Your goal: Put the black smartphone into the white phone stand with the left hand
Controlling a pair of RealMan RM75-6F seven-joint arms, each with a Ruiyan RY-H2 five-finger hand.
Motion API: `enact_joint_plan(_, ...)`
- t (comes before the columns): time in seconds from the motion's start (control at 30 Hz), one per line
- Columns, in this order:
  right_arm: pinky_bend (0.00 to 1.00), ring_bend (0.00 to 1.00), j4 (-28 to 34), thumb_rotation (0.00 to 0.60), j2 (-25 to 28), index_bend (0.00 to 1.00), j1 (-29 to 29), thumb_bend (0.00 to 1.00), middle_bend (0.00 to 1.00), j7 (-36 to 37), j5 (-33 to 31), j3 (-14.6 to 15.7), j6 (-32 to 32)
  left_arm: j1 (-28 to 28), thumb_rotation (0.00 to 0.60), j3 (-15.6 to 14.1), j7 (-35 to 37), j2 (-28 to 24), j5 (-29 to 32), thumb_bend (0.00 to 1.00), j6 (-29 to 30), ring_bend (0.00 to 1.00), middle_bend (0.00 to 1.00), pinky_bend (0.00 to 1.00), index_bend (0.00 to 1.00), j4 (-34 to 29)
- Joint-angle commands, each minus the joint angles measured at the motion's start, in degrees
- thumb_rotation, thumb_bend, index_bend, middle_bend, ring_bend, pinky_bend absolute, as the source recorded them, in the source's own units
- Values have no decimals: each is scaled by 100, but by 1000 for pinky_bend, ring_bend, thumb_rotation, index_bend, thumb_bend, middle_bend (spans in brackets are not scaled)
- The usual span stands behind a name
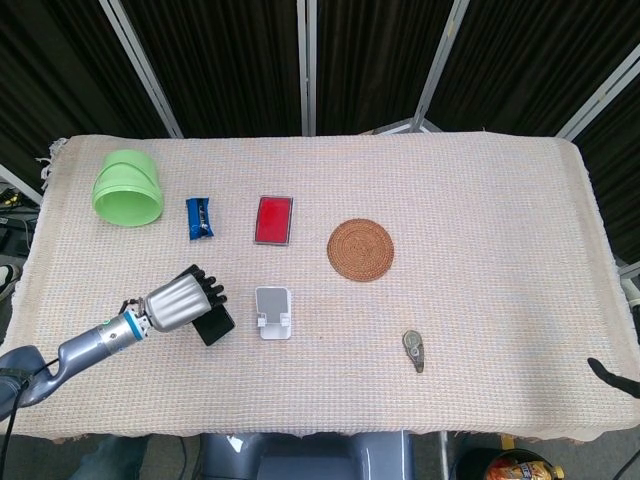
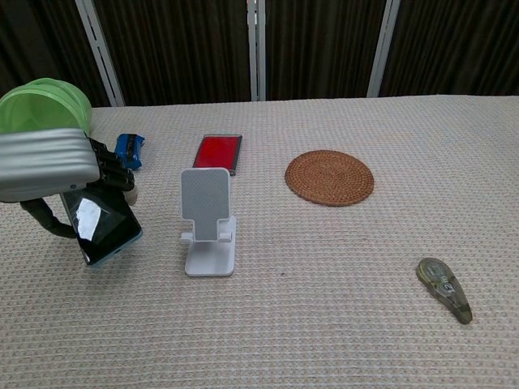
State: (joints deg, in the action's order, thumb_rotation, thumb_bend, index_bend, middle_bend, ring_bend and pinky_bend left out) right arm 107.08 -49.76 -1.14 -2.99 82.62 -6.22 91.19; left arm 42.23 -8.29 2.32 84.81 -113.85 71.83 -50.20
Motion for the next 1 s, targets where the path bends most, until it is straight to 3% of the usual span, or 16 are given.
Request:
enact_joint_plan(0.03,0,0,10,600,31,0,-29,0,0,71,43,9,46,112,600,159,-583,-284,-110,0,312,450,390,472,570,-279)
enact_joint_plan(0.17,0,0,18,600,77,0,-72,0,0,192,128,30,116,295,600,383,-1701,-505,-398,0,652,449,390,471,571,-498)
enact_joint_plan(0.33,0,0,15,600,134,0,-128,0,0,350,221,57,200,525,600,672,-2723,-657,-495,6,591,449,382,465,554,-934)
enact_joint_plan(0.67,0,0,-65,600,249,0,-208,0,0,731,251,72,278,892,600,978,-4635,-612,-536,35,-366,449,359,455,529,-1777)
enact_joint_plan(1.0,0,0,-157,600,334,0,-279,0,0,1056,250,75,349,1239,600,955,-5678,-431,-566,35,-1557,449,354,454,526,-2401)
